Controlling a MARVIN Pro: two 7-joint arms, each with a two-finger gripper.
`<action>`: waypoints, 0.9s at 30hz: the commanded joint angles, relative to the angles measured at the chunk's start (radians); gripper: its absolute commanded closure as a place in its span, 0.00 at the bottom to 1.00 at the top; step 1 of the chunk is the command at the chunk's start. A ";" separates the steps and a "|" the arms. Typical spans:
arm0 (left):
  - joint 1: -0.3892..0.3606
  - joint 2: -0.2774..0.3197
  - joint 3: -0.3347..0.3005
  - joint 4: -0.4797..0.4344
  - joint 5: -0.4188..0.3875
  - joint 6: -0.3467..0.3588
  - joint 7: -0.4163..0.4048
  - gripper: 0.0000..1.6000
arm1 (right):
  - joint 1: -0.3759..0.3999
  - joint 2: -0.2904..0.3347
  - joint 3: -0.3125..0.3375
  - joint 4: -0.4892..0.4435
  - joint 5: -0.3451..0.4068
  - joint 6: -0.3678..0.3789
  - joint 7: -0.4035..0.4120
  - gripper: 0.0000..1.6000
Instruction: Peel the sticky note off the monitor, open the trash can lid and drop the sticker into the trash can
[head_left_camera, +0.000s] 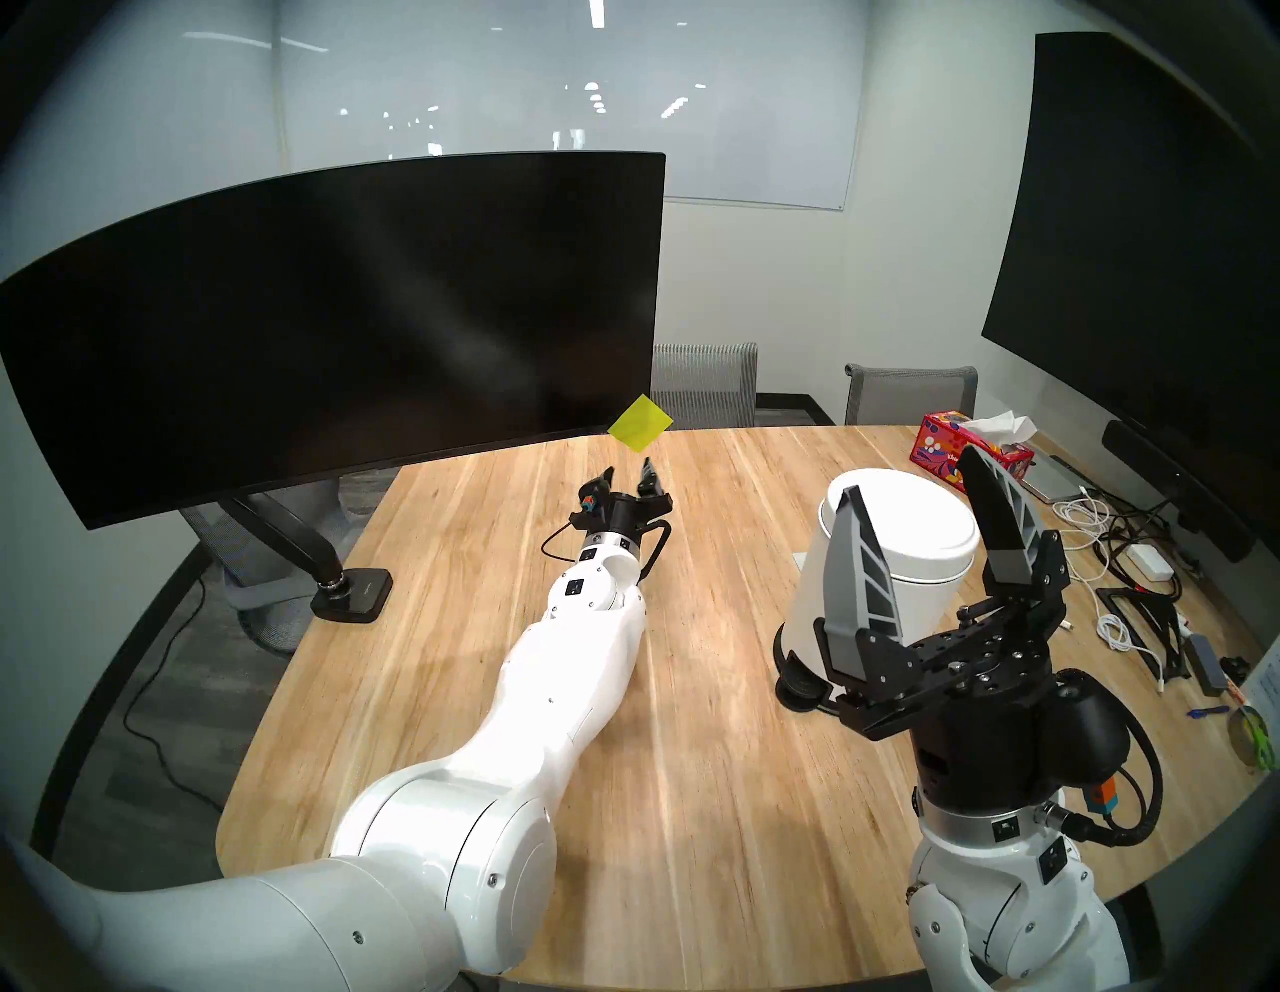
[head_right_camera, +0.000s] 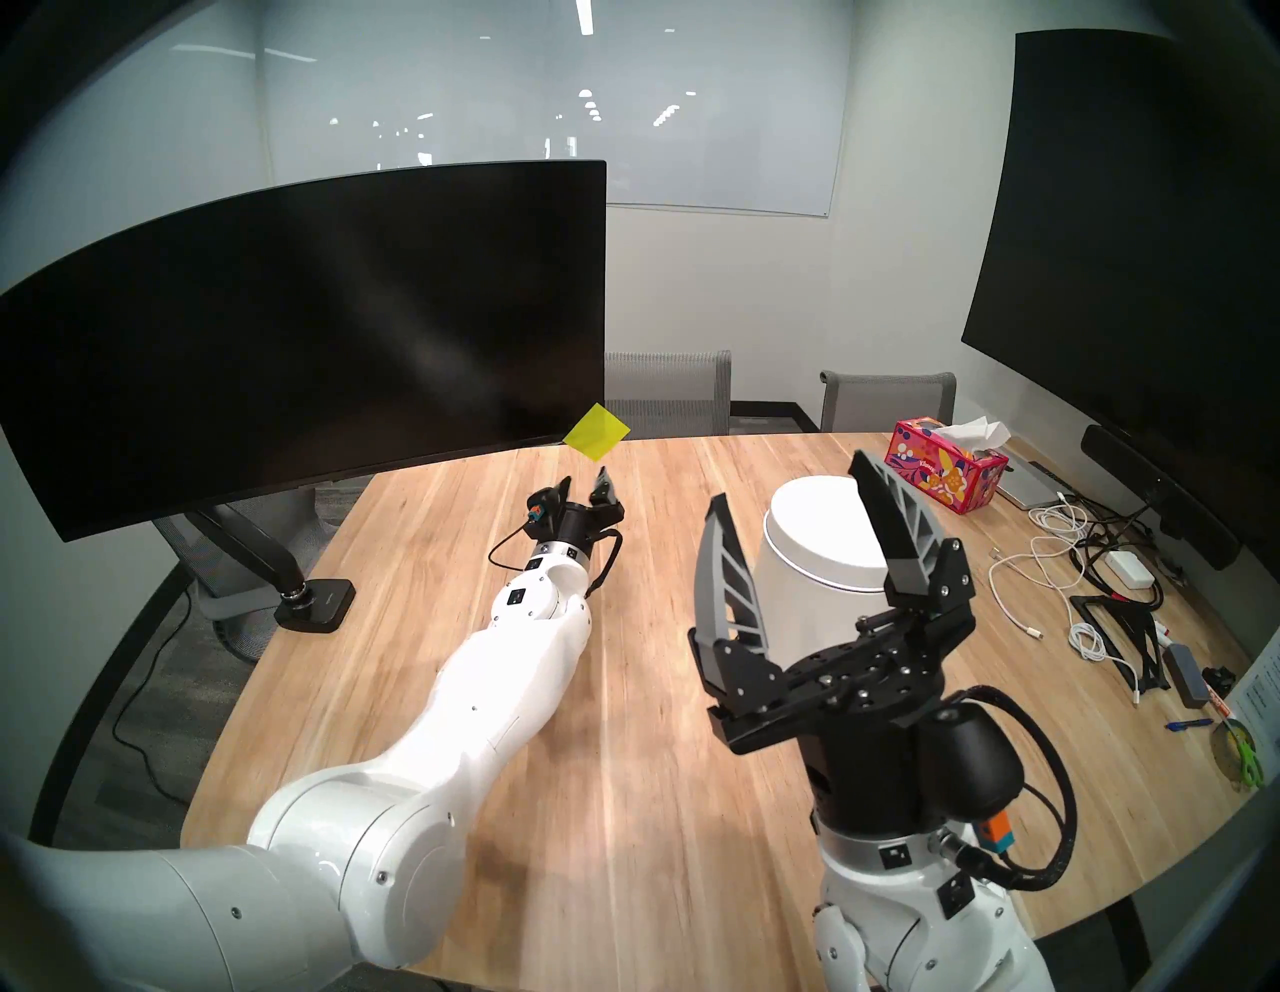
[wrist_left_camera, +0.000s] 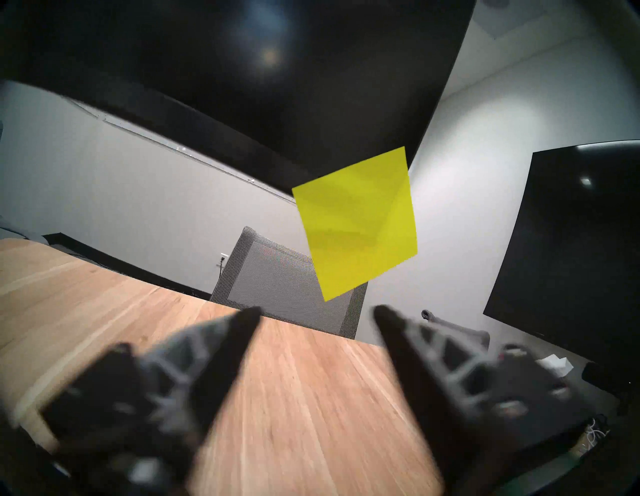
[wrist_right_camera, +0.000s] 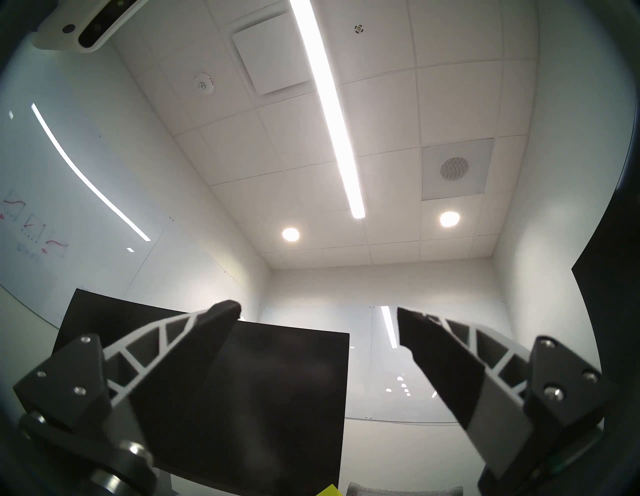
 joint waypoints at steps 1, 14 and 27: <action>-0.028 0.007 -0.013 -0.027 -0.024 -0.027 -0.036 0.00 | 0.004 -0.007 -0.002 -0.022 -0.002 0.004 -0.003 0.00; -0.057 0.011 0.000 0.013 -0.048 -0.027 -0.136 0.00 | 0.009 -0.013 -0.004 -0.022 -0.004 0.007 -0.002 0.00; -0.134 -0.007 -0.005 0.063 -0.088 -0.012 -0.157 0.00 | 0.002 -0.017 0.013 -0.022 -0.002 -0.002 -0.004 0.00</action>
